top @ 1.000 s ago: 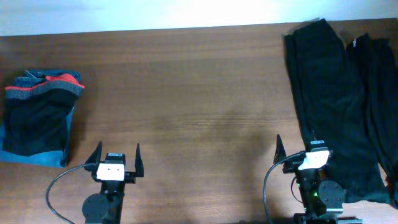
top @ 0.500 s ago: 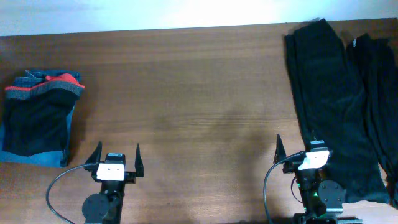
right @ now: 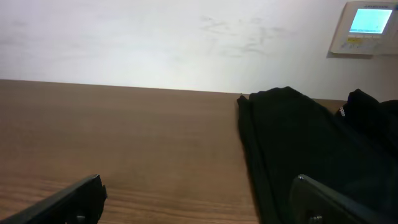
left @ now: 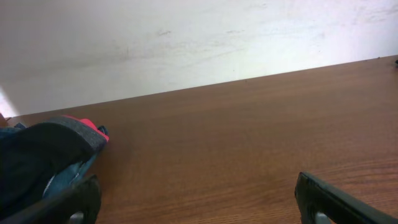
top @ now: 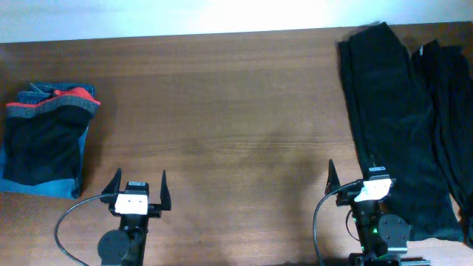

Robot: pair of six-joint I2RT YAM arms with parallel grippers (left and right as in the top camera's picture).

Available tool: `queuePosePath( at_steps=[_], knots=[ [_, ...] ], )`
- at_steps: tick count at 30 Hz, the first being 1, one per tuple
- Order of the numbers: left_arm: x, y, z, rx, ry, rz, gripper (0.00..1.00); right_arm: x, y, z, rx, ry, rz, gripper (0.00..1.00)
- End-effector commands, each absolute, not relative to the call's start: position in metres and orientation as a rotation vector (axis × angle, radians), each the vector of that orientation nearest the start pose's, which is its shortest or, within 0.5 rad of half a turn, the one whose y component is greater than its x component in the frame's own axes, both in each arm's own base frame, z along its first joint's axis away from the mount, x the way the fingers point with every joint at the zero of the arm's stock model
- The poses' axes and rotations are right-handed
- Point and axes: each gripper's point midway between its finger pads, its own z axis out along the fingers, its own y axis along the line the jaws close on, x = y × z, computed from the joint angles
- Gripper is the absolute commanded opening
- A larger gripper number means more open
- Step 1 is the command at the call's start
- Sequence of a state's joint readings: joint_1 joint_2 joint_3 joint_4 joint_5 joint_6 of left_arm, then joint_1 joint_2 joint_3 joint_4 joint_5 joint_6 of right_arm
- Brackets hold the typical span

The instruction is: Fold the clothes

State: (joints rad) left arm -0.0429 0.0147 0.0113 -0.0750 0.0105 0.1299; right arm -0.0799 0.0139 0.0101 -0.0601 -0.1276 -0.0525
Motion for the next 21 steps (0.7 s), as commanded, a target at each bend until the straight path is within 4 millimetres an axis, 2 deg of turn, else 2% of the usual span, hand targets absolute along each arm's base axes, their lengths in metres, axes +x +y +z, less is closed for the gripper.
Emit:
queuePosePath(
  at_steps=[1,21],
  knots=[
    [0.2457,-0.0113,0.1567,0.139,1.642,0.054,0.99,0.2459,-0.0007,0.1591,-0.063,1.634,-0.008,0.99],
    [0.2456,-0.0133,0.1574,0.121,1.642,0.019,0.99,0.2459,0.0007,0.1596,-0.051,1.632,0.015,0.99]
  ],
)
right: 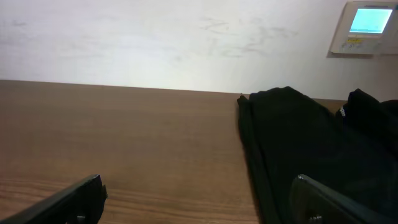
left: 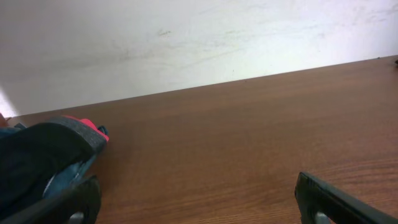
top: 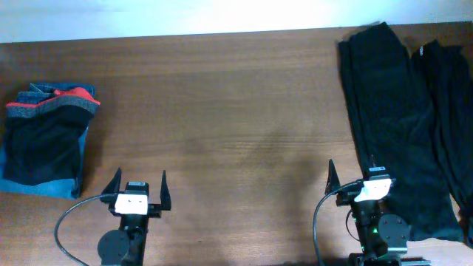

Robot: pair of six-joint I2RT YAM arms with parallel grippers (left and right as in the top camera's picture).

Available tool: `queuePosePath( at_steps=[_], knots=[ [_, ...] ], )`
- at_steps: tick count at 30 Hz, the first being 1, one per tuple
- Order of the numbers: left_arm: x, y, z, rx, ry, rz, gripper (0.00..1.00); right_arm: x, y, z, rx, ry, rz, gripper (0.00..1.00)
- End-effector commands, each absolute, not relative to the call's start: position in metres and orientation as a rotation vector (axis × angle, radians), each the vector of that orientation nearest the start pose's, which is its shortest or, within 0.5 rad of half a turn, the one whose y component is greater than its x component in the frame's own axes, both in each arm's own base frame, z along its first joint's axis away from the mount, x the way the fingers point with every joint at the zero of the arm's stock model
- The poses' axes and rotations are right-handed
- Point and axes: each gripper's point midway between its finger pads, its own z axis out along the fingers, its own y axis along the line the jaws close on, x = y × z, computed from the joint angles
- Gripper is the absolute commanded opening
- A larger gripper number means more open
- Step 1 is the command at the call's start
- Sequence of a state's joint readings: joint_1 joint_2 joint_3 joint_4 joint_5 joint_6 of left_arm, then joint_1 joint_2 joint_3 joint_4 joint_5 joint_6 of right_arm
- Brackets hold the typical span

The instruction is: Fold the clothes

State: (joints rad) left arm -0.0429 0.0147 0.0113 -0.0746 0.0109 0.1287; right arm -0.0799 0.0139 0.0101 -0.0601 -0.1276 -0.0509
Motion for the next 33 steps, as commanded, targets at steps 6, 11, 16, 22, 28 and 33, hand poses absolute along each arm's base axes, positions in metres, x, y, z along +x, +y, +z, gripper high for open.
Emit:
queuePosePath(
  at_steps=[6,11,16,22,28,33],
  knots=[
    [0.244,-0.016,0.164,0.111,1.643,-0.011,0.99,0.245,0.000,0.165,-0.010,1.633,0.048,0.99],
    [0.236,-0.021,0.194,0.109,1.645,-0.060,0.99,0.239,0.000,0.201,0.009,1.609,0.059,0.99],
    [0.233,-0.020,0.233,0.100,1.675,-0.070,0.99,0.242,-0.004,0.243,0.032,1.674,0.045,0.99],
    [0.255,-0.021,0.273,0.100,1.825,-0.071,0.99,0.285,-0.008,0.275,0.050,1.910,0.057,0.99],
    [0.283,-0.022,0.272,0.103,2.049,-0.080,0.99,0.338,-0.013,0.266,-0.027,2.207,0.019,0.99],
    [0.297,-0.024,0.259,0.108,2.261,-0.094,0.99,0.366,-0.013,0.263,-0.034,2.418,0.060,0.99]
  ],
)
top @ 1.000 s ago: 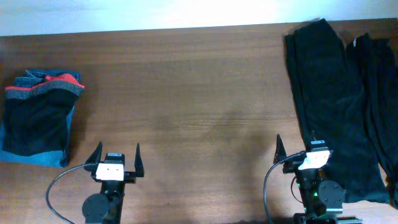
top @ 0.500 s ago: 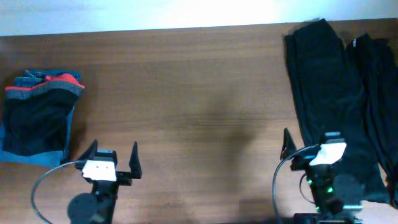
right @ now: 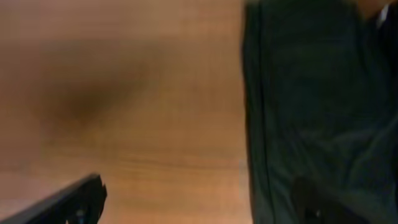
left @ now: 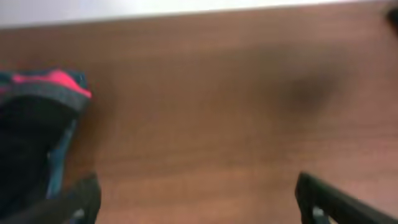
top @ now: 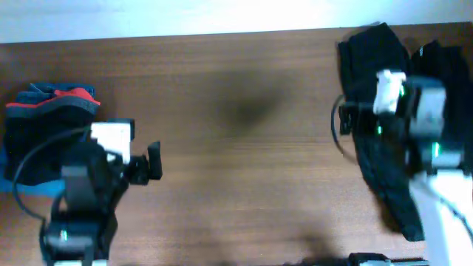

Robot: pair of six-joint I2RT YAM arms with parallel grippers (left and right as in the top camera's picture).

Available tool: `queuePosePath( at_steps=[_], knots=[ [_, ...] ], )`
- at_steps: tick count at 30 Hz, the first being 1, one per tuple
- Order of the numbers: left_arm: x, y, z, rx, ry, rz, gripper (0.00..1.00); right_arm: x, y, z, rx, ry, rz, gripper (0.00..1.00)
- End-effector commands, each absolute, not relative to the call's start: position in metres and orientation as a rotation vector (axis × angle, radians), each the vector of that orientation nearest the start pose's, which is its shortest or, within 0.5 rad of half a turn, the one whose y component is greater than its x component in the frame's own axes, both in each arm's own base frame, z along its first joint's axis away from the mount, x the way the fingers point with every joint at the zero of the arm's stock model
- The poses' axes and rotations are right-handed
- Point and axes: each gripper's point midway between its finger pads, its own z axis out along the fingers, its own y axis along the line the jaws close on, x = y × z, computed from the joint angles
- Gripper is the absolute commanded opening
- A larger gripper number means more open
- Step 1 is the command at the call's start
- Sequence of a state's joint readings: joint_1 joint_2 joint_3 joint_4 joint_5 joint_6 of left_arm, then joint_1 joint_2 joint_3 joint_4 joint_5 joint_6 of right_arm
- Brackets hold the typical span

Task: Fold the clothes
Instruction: 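Reach the right gripper to the black trousers on the right pile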

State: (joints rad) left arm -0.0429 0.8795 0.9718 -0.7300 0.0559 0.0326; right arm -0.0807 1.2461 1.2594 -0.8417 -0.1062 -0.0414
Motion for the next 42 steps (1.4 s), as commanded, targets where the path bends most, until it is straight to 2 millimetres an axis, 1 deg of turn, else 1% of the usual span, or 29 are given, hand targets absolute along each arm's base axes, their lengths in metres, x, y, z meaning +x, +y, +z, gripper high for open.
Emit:
queuePosePath(
  at_steps=[1,2,3,4,6,7,8,10,11,13,14,16,17,18,21,23,25,27,30,33,34,36,37,39,42],
  knots=[
    [0.298,-0.026,0.258,0.112,2.278,-0.104,0.99,0.370,-0.015,0.264,-0.030,2.422,0.048,0.99],
    [0.301,-0.027,0.257,0.116,2.294,-0.114,0.99,0.382,-0.021,0.267,-0.015,2.420,0.011,0.99],
    [0.303,-0.028,0.257,0.120,2.297,-0.121,0.99,0.388,-0.024,0.269,-0.009,2.415,-0.007,0.99],
    [0.308,-0.031,0.257,0.126,2.291,-0.134,0.99,0.404,-0.032,0.272,0.008,2.393,-0.055,0.99],
    [0.315,-0.029,0.254,0.121,2.294,-0.124,0.99,0.429,-0.050,0.269,0.050,2.361,-0.163,0.99],
    [0.317,-0.029,0.252,0.119,2.299,-0.120,0.99,0.438,-0.056,0.267,0.053,2.348,-0.201,0.99],
    [0.321,-0.027,0.247,0.115,2.313,-0.110,0.99,0.457,-0.059,0.257,-0.003,2.333,-0.244,0.99],
    [0.325,-0.027,0.238,0.113,2.343,-0.108,0.99,0.487,-0.062,0.234,-0.108,2.321,-0.293,0.99],
    [0.328,-0.027,0.230,0.113,2.371,-0.109,0.99,0.505,-0.067,0.213,-0.120,2.324,-0.307,0.99],
    [0.331,-0.027,0.220,0.113,2.402,-0.110,0.99,0.521,-0.075,0.186,-0.107,2.341,-0.311,0.99],
    [0.333,-0.027,0.216,0.112,2.416,-0.111,0.99,0.530,-0.081,0.168,-0.096,2.351,-0.314,0.99],
    [0.336,-0.028,0.207,0.112,2.443,-0.112,0.99,0.544,-0.093,0.141,-0.053,2.355,-0.307,0.99],
    [0.336,-0.028,0.205,0.112,2.450,-0.113,0.99,0.546,-0.096,0.136,-0.048,2.355,-0.308,0.99],
    [0.338,-0.028,0.201,0.112,2.459,-0.113,0.99,0.552,-0.103,0.123,-0.035,2.354,-0.315,0.99],
    [0.341,-0.028,0.199,0.112,2.460,-0.112,0.99,0.560,-0.112,0.103,-0.021,2.356,-0.321,0.99],
    [0.344,-0.028,0.200,0.112,2.449,-0.113,0.99,0.562,-0.114,0.085,-0.019,2.375,-0.320,0.99],
    [0.346,-0.028,0.202,0.112,2.440,-0.112,0.99,0.562,-0.114,0.074,-0.020,2.392,-0.318,0.99],
    [0.346,-0.028,0.202,0.112,2.436,-0.112,0.99,0.560,-0.115,0.052,-0.021,2.432,-0.309,0.99],
    [0.347,-0.028,0.203,0.112,2.432,-0.112,0.99,0.557,-0.115,0.032,-0.021,2.469,-0.304,0.99],
    [0.347,-0.028,0.203,0.112,2.432,-0.112,0.99,0.554,-0.109,0.010,-0.039,2.509,-0.257,0.99],
    [0.347,-0.028,0.203,0.112,2.432,-0.112,0.99,0.553,-0.109,0.004,-0.040,2.521,-0.253,0.99],
    [0.347,-0.028,0.203,0.112,2.433,-0.112,0.99,0.550,-0.108,-0.002,-0.041,2.536,-0.250,1.00],
    [0.347,-0.028,0.203,0.112,2.432,-0.112,0.99,0.549,-0.108,-0.004,-0.042,2.546,-0.248,0.93],
    [0.347,-0.028,0.203,0.112,2.432,-0.112,0.99,0.547,-0.108,-0.005,-0.042,2.553,-0.246,0.72],
    [0.347,-0.028,0.203,0.113,2.432,-0.112,0.99,0.546,-0.107,-0.005,-0.007,2.556,-0.235,0.48]
  ],
)
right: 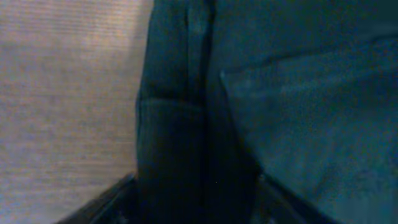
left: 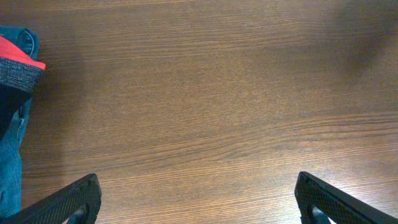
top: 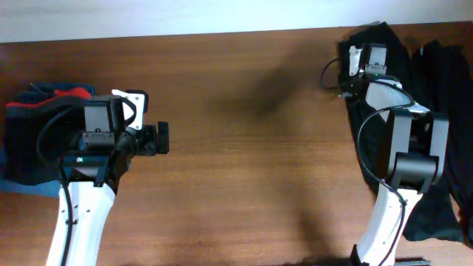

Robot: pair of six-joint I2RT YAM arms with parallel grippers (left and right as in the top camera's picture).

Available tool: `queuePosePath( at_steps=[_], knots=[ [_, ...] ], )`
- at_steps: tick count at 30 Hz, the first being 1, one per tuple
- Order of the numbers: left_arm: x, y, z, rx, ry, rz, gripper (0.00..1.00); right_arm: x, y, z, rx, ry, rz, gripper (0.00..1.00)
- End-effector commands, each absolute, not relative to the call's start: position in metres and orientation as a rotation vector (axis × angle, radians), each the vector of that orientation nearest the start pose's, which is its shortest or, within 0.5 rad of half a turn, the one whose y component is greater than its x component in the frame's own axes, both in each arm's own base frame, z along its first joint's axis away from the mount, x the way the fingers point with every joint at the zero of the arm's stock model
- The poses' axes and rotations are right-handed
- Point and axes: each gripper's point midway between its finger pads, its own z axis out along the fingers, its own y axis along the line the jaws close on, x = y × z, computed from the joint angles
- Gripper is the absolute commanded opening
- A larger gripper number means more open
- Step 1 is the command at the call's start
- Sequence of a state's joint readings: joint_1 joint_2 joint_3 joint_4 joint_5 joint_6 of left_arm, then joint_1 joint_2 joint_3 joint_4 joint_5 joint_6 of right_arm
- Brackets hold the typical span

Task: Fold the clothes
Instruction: 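Reach the right gripper to the black trousers on the right pile, then drag the black trousers leftward with the right gripper toward the left gripper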

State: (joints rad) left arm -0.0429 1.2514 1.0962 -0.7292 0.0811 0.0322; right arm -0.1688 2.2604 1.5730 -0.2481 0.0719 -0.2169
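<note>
Black trousers [top: 384, 37] lie lengthwise at the table's far right. My right gripper [top: 352, 70] is down on their upper left edge. In the right wrist view it [right: 196, 199] has its fingers drawn in on a raised fold of the black trousers [right: 298, 93]. My left gripper [top: 151, 139] hovers over bare wood left of centre, and the left wrist view shows it [left: 199, 199] wide open with nothing in it. A folded pile [top: 37, 140] with a red and grey band lies at the far left, and its edge [left: 12, 74] shows in the left wrist view.
A second black garment [top: 451, 96] lies along the right edge beside the trousers. The brown wooden table [top: 244, 170] runs to a white wall at the back. The right arm's links and cable arch over the trousers.
The right gripper has gone from above the trousers, open, to their upper left edge with its fingers closed in on a fold. The left gripper has shifted slightly right and now looks straight down.
Both arms sat folded at the table's front edge with grippers open for the first two moments. Then both were lifted and reaching, the left near the folded pile, the right over the trousers. Now the right grips the trousers' edge and the left hovers open.
</note>
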Motion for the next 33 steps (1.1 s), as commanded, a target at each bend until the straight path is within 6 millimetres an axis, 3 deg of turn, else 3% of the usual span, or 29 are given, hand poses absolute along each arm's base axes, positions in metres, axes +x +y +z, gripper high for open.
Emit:
queuePosePath(
  at_steps=[1,4,6,10,13,15,17,20,22,25,26,27,29,32,33],
  knots=[
    [0.347,-0.028,0.203,0.113,2.432,-0.112,0.99,0.547,-0.105,-0.005,-0.003,2.554,-0.222,0.36],
    [0.347,-0.028,0.203,0.112,2.432,-0.112,0.99,0.548,-0.101,-0.005,0.001,2.552,-0.200,0.12],
    [0.347,-0.028,0.203,0.112,2.432,-0.112,0.99,0.550,-0.092,-0.005,-0.021,2.548,-0.168,0.04],
    [0.347,-0.028,0.203,0.112,2.432,-0.112,0.99,0.559,-0.053,0.017,-0.164,2.497,-0.103,0.04],
    [0.349,-0.028,0.205,0.113,2.420,-0.112,0.99,0.563,0.011,0.050,-0.398,2.435,0.011,0.04],
    [0.351,-0.028,0.206,0.112,2.413,-0.109,0.99,0.554,0.059,0.064,-0.566,2.429,0.100,0.04],
    [0.353,-0.028,0.208,0.113,2.399,-0.107,0.99,0.528,0.131,0.075,-0.802,2.430,0.226,0.04],
    [0.354,-0.028,0.209,0.112,2.395,-0.107,0.99,0.492,0.193,0.077,-1.037,2.412,0.341,0.04],
    [0.354,-0.028,0.209,0.112,2.395,-0.107,0.99,0.449,0.249,0.075,-1.247,2.392,0.412,0.04],
    [0.354,-0.028,0.209,0.112,2.395,-0.107,0.99,0.406,0.295,0.072,-1.410,2.376,0.449,0.06],
    [0.354,-0.028,0.209,0.112,2.394,-0.107,0.99,0.398,0.302,0.072,-1.442,2.373,0.443,0.08],
    [0.354,-0.028,0.209,0.112,2.395,-0.107,0.99,0.380,0.315,0.076,-1.510,2.367,0.407,0.16],
    [0.354,-0.028,0.209,0.113,2.395,-0.107,0.99,0.371,0.319,0.087,-1.552,2.367,0.326,0.27],
    [0.354,-0.028,0.209,0.112,2.394,-0.107,0.99,0.377,0.311,0.115,-1.461,2.399,0.272,0.31],
    [0.354,-0.028,0.209,0.112,2.394,-0.107,0.99,0.385,0.304,0.136,-1.378,2.402,0.277,0.33]
  ],
)
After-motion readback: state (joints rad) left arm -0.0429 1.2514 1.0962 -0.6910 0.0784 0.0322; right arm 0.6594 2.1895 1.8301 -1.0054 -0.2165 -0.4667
